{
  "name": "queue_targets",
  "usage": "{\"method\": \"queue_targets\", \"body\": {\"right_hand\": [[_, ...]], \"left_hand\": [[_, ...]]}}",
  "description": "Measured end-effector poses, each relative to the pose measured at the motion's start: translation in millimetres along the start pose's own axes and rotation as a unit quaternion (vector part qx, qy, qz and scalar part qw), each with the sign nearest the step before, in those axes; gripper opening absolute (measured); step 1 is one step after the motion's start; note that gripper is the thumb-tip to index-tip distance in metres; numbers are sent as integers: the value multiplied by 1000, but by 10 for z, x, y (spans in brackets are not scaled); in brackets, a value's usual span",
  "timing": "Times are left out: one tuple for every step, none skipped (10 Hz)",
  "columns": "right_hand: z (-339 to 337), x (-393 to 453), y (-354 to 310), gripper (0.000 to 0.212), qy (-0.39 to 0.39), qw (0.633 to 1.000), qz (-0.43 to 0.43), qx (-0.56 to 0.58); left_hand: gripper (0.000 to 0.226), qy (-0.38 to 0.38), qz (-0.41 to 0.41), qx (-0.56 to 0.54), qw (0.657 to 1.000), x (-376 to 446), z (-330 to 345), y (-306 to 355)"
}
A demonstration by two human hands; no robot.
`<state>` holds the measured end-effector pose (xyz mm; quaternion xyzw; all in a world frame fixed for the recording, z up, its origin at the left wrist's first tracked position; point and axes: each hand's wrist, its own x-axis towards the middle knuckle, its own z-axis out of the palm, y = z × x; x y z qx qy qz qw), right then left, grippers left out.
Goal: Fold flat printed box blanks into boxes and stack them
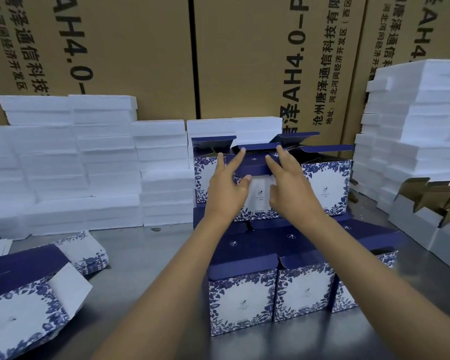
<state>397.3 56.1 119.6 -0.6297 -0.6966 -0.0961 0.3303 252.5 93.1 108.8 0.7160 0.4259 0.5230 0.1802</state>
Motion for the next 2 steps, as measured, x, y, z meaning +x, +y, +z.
{"method": "queue_targets", "body": {"right_hand": [[-250, -248, -123, 52, 7, 997, -16, 74], [-891, -554, -218, 40, 59, 972, 9, 226]], "left_hand": [[72, -21, 7, -22, 1000, -224, -227, 130], [66, 4, 14, -18, 1000, -814, -483, 109]]}}
